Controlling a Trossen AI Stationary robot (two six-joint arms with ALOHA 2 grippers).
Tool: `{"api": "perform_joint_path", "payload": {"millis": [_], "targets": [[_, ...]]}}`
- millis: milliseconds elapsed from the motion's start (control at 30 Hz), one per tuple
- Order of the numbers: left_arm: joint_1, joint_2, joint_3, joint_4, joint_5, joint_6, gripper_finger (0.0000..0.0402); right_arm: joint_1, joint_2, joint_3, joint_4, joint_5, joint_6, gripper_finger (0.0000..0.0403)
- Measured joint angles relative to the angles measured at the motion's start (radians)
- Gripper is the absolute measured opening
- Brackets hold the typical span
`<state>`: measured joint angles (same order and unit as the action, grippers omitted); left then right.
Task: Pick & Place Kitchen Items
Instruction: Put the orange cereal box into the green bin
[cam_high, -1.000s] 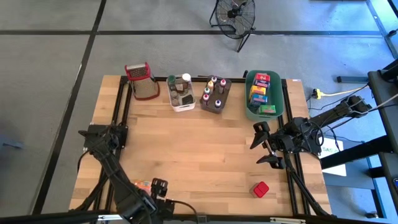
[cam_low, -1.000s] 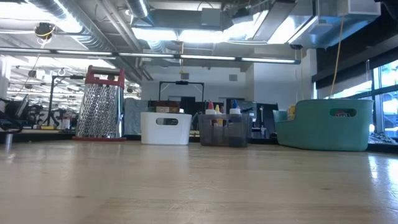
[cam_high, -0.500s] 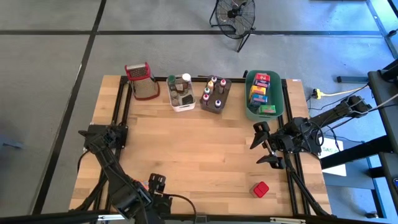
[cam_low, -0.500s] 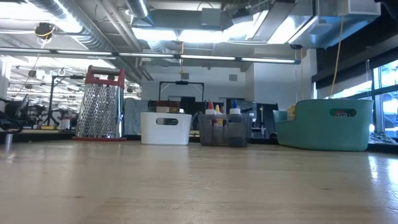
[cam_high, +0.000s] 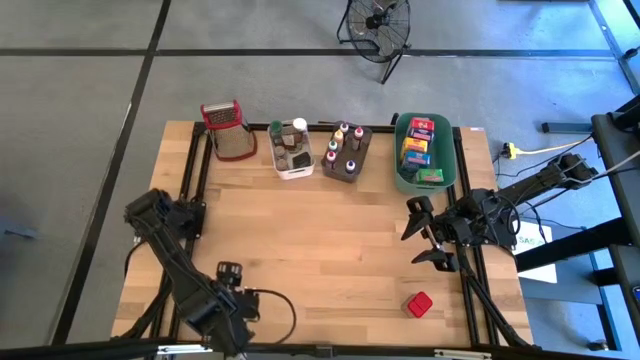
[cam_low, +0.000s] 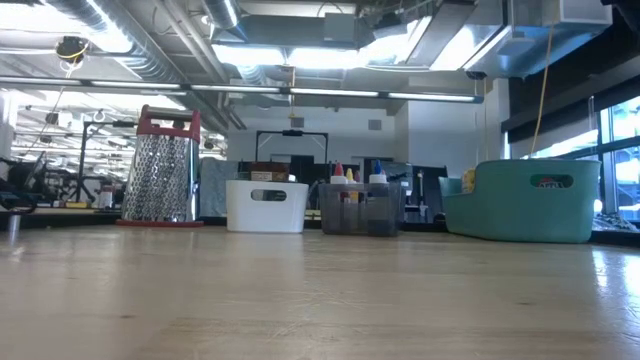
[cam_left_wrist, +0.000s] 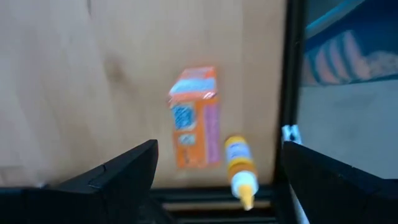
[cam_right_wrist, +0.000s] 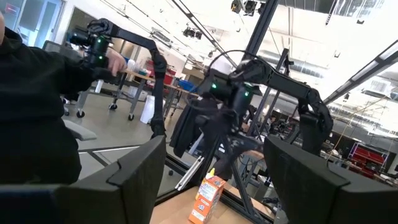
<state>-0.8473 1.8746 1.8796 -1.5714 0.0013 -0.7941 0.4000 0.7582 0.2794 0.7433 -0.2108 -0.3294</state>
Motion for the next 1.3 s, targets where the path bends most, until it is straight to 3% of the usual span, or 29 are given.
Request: {"api": "perform_joint_path", "payload": {"millis": [200, 367, 1300], "targets": [[-0.003, -0.067, -0.122, 0.012, 0.001, -0.056, 0.0338, 0.000, 0.000, 0.000, -0.001, 0.000, 0.000, 0.0273], [-0.003, -0.101, -0.194, 0.115, 0.000, -0.060, 0.0338, 0.000, 0.000, 0.000, -0.004, 0.000, 0.000, 0.0273], [-0.005, -0.105, -0.442, 0.293, 0.024, -0.004, 0.0338, 0.000, 0.000, 0.000, -0.004, 0.000, 0.000, 0.0273]]}}
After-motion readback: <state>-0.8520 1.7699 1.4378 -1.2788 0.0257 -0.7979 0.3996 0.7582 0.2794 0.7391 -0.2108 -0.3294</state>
